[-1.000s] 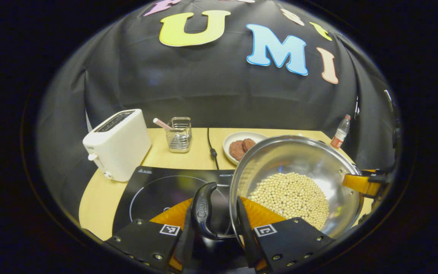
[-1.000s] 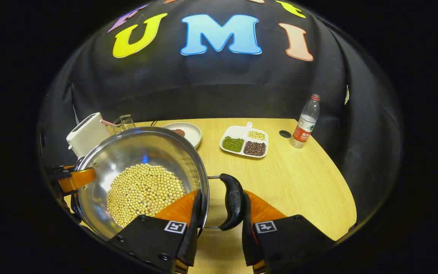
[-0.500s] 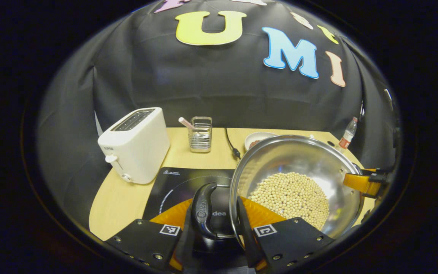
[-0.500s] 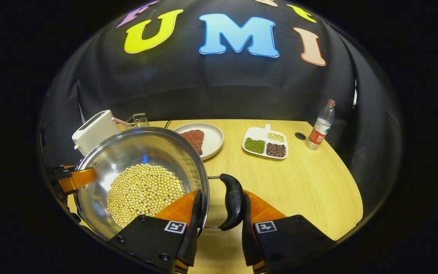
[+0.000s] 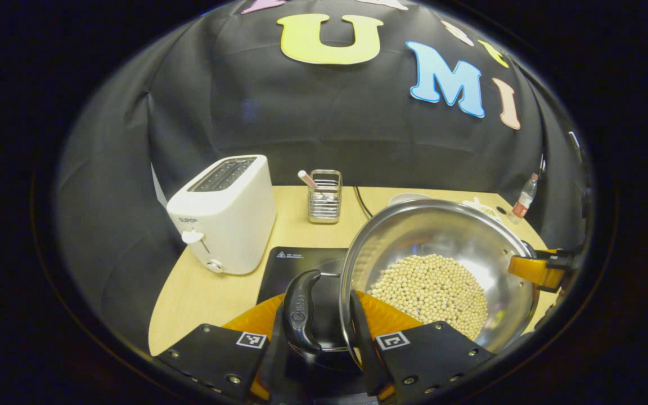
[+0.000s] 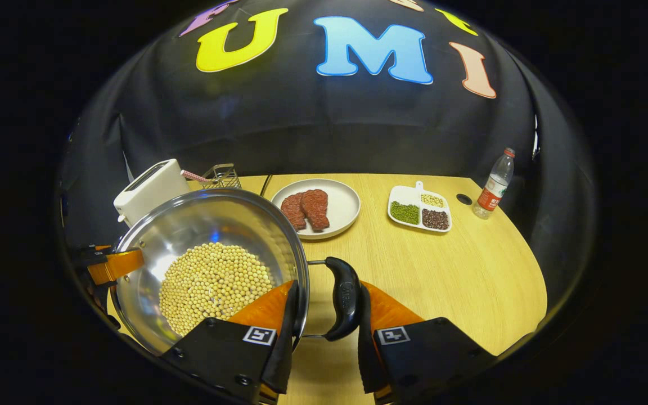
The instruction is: First push the handle of the pot to place it horizontally, then grasp the pot with both hands and set it on the induction cooktop.
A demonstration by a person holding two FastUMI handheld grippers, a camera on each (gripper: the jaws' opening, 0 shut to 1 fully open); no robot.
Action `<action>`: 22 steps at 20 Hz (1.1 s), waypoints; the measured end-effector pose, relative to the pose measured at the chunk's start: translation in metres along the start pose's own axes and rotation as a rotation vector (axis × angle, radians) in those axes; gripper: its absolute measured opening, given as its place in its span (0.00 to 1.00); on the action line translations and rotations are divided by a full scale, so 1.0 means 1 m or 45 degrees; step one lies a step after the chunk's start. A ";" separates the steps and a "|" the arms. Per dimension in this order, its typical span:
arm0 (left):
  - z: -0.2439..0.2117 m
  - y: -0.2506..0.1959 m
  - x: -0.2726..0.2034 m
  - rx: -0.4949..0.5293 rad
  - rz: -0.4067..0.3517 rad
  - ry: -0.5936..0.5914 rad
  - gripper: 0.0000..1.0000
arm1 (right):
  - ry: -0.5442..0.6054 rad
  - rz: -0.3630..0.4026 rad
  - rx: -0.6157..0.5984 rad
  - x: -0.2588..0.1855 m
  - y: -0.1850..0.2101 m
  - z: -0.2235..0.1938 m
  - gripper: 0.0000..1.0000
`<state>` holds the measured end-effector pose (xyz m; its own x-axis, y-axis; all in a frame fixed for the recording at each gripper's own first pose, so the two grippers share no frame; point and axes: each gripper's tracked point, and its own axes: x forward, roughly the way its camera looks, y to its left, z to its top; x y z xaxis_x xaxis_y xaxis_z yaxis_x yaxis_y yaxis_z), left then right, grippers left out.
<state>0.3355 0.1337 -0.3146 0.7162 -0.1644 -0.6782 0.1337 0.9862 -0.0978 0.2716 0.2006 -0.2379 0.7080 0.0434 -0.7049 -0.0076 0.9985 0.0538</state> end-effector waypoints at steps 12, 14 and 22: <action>-0.011 0.052 0.023 -0.001 0.007 0.024 0.53 | 0.022 0.013 -0.003 0.018 0.050 0.002 0.48; -0.013 0.059 0.028 -0.001 0.006 0.027 0.53 | 0.028 0.016 -0.003 0.020 0.057 -0.001 0.48; -0.025 0.077 0.041 -0.015 -0.001 0.045 0.55 | 0.050 0.024 -0.004 0.027 0.072 -0.007 0.51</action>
<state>0.3583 0.2035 -0.3677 0.6913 -0.1641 -0.7037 0.1258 0.9863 -0.1065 0.2856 0.2743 -0.2577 0.6793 0.0631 -0.7312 -0.0227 0.9976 0.0649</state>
